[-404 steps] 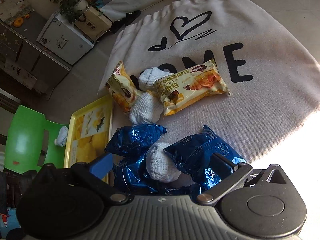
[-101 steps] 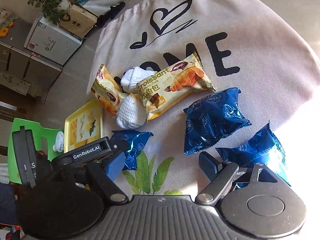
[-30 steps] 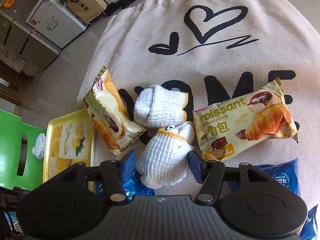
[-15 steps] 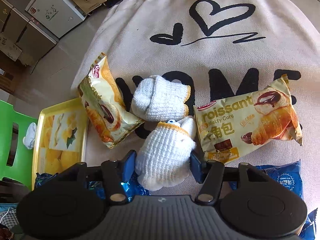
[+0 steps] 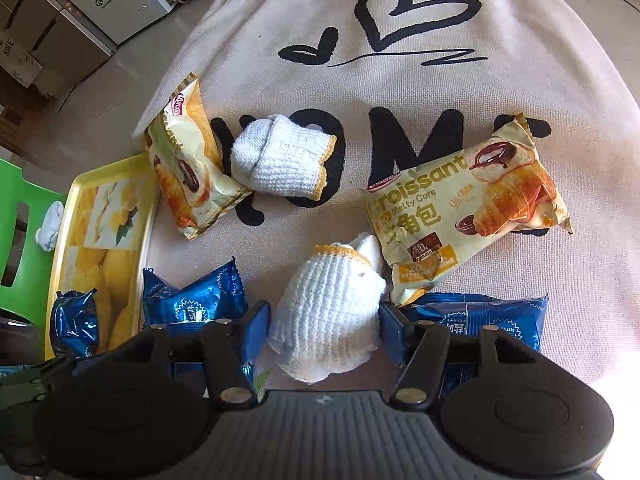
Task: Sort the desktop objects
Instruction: 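Lower the right gripper onto a white knitted glove and close it, then grasp a blue foil packet with the left gripper while the right holds the glove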
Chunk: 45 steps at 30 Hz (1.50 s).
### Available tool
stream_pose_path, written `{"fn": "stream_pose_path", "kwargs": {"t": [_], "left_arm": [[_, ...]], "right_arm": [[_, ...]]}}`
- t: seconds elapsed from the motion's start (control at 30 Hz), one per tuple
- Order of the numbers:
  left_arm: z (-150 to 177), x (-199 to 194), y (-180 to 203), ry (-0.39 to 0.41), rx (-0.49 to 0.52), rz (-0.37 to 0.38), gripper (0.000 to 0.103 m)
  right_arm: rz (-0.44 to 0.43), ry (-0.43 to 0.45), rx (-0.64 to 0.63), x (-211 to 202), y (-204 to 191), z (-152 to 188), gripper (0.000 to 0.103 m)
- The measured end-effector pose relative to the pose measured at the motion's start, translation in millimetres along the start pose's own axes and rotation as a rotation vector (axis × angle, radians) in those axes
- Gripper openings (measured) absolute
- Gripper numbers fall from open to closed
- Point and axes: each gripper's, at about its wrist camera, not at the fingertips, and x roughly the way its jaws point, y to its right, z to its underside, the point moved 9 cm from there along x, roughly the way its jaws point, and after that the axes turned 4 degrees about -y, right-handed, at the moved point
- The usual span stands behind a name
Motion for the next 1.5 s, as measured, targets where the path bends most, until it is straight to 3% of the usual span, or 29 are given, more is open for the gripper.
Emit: {"fn": "stream_pose_path", "kwargs": {"t": [0.17, 0.9, 1.23, 1.5], "left_arm": [[-2.5, 5.2, 0.0, 0.0, 0.001, -0.02, 0.102], [-8.7, 32.3, 3.8, -0.01, 0.035, -0.086, 0.103], [-5.6, 37.0, 6.6, 0.005, 0.118, -0.153, 0.103], [-6.4, 35.6, -2.6, -0.009, 0.087, -0.16, 0.103]], "right_arm": [[-0.02, 0.003, 0.046, 1.1, 0.1, -2.4, 0.07], [-0.056, -0.004, 0.069, 2.7, -3.8, -7.0, 0.071], [0.03, -0.009, -0.012, 14.6, -8.2, -5.6, 0.071], [0.069, -0.013, -0.071, 19.6, -13.2, -3.0, 0.075]]}}
